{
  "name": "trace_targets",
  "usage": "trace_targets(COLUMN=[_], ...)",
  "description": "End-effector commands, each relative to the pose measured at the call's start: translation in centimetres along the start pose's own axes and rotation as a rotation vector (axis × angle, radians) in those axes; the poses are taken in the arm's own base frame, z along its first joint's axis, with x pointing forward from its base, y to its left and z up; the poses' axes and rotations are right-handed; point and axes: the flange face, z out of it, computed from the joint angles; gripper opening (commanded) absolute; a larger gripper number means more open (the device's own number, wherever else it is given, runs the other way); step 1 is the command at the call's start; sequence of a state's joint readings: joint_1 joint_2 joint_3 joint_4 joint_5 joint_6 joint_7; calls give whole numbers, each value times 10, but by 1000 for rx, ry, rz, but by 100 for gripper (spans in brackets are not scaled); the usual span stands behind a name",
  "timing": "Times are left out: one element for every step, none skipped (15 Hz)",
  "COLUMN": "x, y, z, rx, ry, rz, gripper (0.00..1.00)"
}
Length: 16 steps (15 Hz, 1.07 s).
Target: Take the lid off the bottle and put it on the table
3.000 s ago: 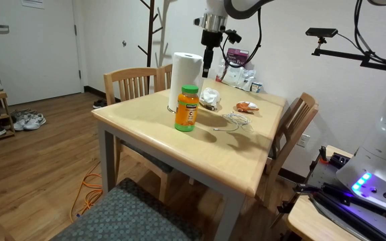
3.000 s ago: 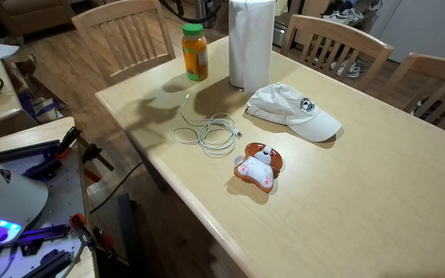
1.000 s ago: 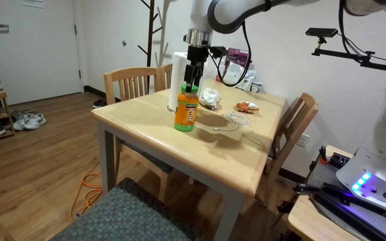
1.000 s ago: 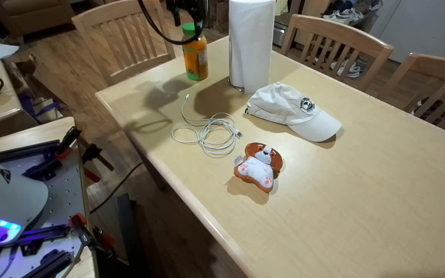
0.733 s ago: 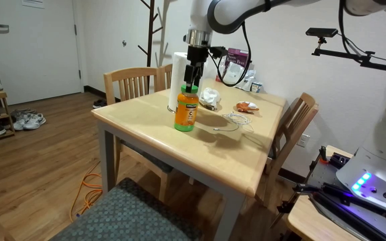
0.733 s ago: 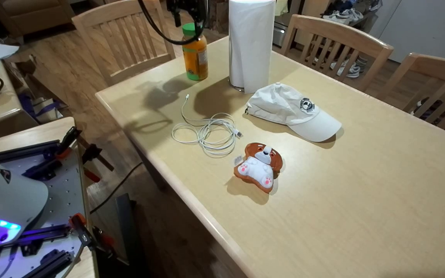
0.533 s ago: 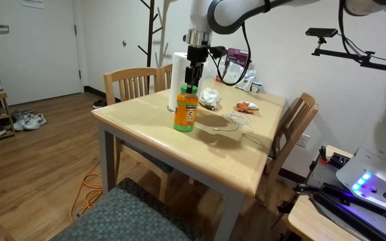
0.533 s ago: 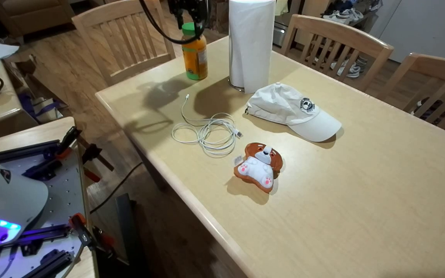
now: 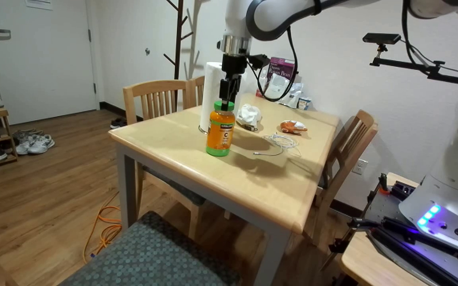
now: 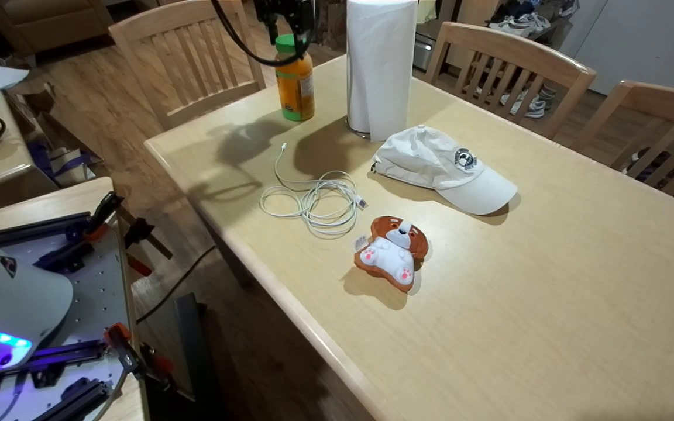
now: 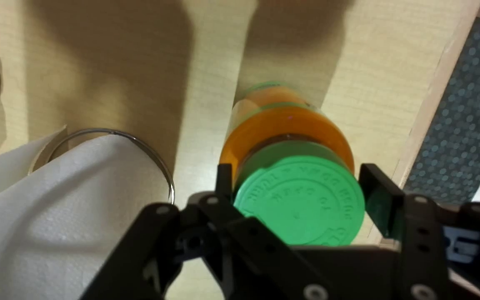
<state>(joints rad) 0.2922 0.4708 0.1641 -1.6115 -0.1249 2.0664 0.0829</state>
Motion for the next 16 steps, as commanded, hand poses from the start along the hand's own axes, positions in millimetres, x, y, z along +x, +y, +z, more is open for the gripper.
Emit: trace_targets(x=[1,1,1,1,1,1,1,0,-1,-2,-3,-4,-5,-5,-6,-8], y=[-1,-1,-1,-1,-1,-1,-1,-1,-1,-4,-8,-10,-14,-18,-22,-25], z=[-1,-1,-1,-1,-1,-1,-1,-1,-4,-8,-14,-19,-25,-31,-37,-43], rx=[0,0,0,0,0,0,0,3,-15,-25,-41,-50,-60,-73,-86,-94], ry=[-1,-1,-1,-1,-1,-1,-1,-4,2,6,17,22,31,43,53,64], rz=[0,0,0,0,0,0,0,1,0,-5,-11,-19,-31,-37,-46,-52], gripper=[75,75,75,75,75,75,50,50,50,50,50,50,50,50,50,50])
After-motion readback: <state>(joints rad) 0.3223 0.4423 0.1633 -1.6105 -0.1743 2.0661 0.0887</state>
